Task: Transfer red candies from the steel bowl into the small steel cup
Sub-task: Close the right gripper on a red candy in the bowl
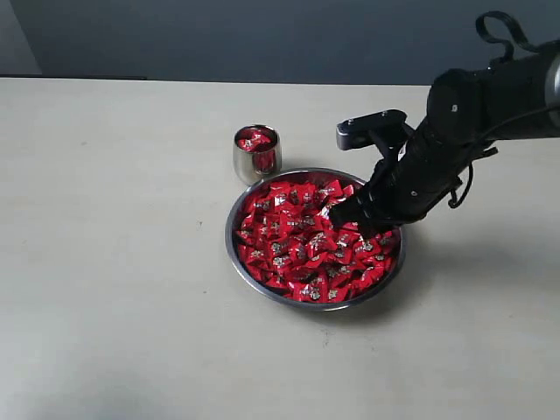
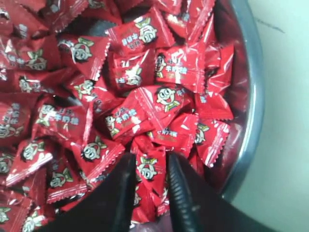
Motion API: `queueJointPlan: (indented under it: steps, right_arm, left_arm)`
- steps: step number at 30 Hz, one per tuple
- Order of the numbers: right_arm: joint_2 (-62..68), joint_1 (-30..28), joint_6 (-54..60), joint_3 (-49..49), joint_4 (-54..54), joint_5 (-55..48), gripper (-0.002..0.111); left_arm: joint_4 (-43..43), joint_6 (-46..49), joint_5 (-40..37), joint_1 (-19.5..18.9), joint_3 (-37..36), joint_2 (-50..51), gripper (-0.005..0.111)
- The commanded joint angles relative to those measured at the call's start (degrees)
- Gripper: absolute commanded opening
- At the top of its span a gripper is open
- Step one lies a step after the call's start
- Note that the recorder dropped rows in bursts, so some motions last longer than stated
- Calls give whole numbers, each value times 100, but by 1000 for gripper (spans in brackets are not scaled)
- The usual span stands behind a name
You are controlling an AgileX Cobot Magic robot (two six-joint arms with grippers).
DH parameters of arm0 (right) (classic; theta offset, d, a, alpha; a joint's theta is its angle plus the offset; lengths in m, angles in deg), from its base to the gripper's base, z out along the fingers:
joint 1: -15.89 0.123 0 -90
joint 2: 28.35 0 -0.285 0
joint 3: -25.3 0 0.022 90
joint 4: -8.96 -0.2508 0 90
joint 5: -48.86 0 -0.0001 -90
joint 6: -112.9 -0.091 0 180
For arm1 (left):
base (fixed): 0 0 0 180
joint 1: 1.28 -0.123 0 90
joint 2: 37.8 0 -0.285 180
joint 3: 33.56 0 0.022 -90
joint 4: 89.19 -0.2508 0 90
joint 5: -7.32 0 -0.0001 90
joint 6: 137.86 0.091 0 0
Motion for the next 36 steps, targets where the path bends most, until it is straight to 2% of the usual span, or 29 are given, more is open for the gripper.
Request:
queueJointPlan:
  steps: [1, 36]
  right_arm:
    - [132, -20, 34, -222, 32, -356, 25]
    - [559, -20, 34, -244, 143, -263, 25]
  left_arm:
    - [-33, -15, 10, 31, -22, -26, 0]
    - [-33, -15, 10, 31, -22, -26, 0]
